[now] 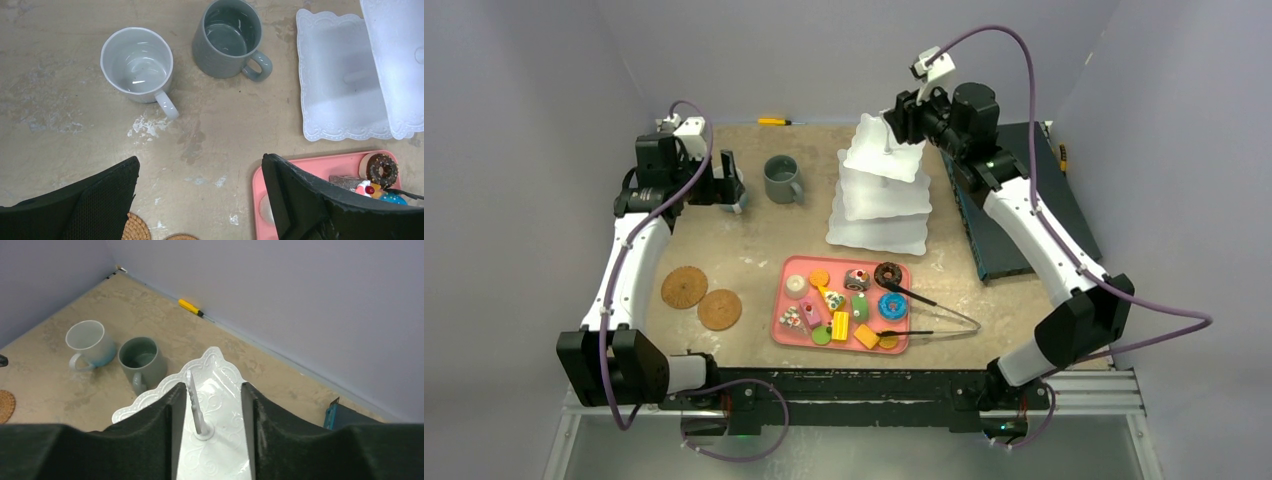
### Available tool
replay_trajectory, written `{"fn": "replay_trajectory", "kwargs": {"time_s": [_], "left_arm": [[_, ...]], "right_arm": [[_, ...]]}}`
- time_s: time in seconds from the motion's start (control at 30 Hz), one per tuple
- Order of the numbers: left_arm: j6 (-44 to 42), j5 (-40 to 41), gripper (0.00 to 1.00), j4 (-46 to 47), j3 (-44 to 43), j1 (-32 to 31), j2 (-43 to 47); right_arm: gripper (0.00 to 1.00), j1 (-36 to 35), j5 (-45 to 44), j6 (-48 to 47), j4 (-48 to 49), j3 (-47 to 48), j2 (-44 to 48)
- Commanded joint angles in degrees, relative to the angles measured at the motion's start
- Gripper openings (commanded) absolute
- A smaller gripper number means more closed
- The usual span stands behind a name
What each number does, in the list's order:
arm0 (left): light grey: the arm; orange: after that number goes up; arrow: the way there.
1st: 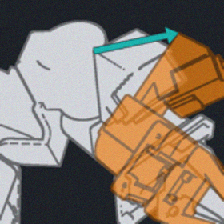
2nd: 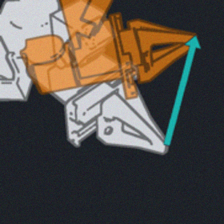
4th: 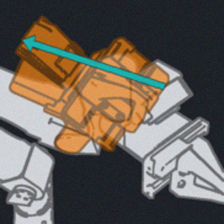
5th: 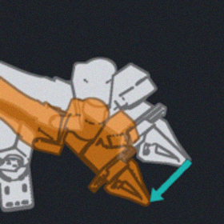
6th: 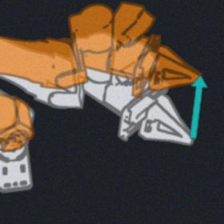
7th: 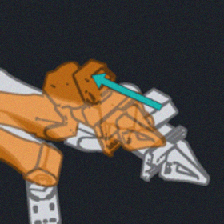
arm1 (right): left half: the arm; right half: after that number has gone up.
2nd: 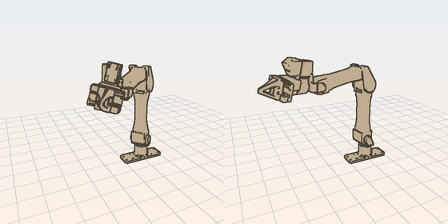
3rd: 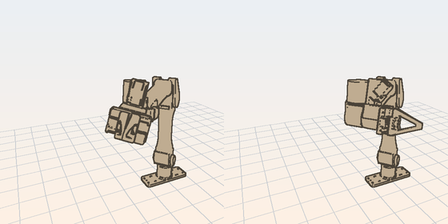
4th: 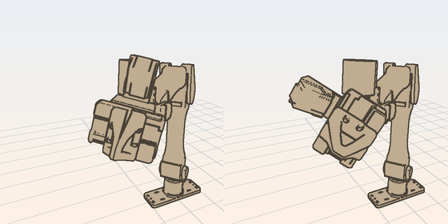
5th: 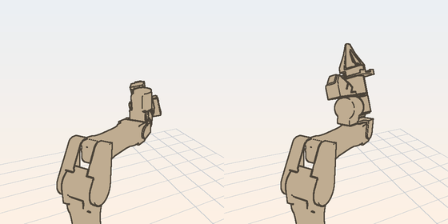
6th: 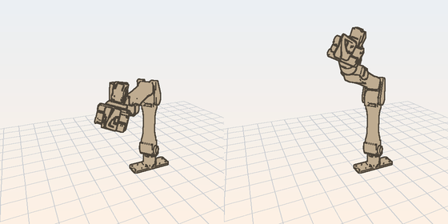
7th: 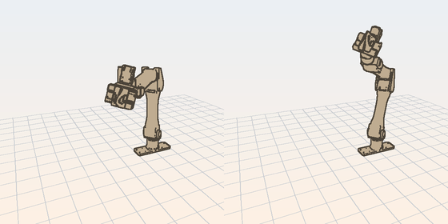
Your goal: Serve the afternoon tea
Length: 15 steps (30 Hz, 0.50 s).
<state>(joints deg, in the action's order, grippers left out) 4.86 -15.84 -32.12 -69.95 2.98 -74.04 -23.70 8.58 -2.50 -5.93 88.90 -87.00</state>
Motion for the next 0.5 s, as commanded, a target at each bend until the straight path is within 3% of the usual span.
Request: {"fn": "replay_trajectory", "kwargs": {"time_s": [0.0, 0.13, 0.33, 0.47], "left_arm": [[-1.5, -2.1, 0.90, 0.0, -2.5, 0.2, -0.6], [-1.9, -2.7, 0.88, -0.4, -2.7, 0.3, -0.7], [-2.9, -2.4, 0.87, -1.3, -4.3, 0.2, -0.7], [-3.0, -2.5, 0.84, -1.5, -4.3, 0.2, -0.7]], "right_arm": [[0.43, -0.6, 1.8, -1.0, 0.7, 3.3, -1.4], [0.30, -1.4, 1.4, -1.1, 1.7, 4.3, -2.5], [0.00, -2.0, 0.0, -2.0, 3.0, 5.7, -3.8], [0.00, -2.1, -1.1, -2.0, 5.7, 6.6, -4.5]]}}
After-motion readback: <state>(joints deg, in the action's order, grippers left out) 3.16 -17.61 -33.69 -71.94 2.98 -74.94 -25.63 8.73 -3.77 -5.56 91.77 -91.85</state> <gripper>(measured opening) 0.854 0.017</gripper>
